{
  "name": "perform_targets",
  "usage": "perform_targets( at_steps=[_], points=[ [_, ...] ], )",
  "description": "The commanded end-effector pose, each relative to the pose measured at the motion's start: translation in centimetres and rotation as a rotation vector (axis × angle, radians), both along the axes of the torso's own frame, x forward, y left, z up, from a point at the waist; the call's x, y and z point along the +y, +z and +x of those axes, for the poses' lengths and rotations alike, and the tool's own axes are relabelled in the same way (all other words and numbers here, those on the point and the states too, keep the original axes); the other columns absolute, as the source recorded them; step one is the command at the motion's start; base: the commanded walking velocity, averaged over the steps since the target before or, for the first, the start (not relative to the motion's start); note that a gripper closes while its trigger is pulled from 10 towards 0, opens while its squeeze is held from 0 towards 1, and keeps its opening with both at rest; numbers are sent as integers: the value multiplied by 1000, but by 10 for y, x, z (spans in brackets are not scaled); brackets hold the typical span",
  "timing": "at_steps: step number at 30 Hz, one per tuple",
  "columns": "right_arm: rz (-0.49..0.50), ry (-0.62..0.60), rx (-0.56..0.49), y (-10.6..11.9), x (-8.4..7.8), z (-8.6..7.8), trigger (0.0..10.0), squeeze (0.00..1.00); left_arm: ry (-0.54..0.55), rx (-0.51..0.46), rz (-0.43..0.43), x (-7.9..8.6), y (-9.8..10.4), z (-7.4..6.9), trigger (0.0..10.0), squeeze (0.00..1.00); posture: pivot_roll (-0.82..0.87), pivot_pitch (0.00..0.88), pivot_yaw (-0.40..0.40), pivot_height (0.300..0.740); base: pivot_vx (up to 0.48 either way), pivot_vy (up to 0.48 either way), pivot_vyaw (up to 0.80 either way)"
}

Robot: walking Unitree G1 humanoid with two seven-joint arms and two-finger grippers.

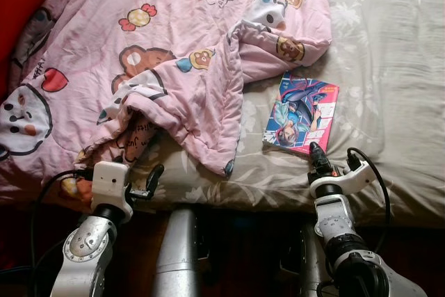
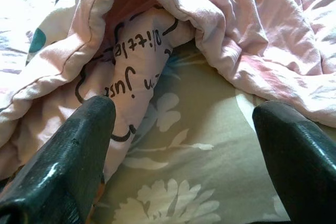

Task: Clean up the room

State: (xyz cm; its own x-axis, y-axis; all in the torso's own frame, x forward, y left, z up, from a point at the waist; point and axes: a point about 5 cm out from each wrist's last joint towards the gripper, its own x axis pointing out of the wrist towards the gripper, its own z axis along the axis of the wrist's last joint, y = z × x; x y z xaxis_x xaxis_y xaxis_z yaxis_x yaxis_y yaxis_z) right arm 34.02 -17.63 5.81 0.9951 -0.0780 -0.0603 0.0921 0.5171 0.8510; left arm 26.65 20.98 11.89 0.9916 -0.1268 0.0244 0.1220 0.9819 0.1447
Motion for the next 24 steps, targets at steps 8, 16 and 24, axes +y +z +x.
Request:
perform_targets(
  at_steps=[8, 16, 24],
  points=[
    [-57, 9, 7, -2, 3, -2, 0, 0, 14, 26, -2, 2, -10, 5, 10000, 0, 239, 417, 112, 600, 0, 0, 0],
    [-174, -126, 40, -4, -18, -11, 0, 0, 21, 18, -7, 1, -12, 13, 10000, 0, 213, 389, 103, 600, 0, 0, 0],
    [-189, -123, 59, -20, -13, -28, 0, 0, 21, 11, -10, -1, -14, 19, 10000, 0, 202, 372, 96, 600, 0, 0, 0]
  ],
)
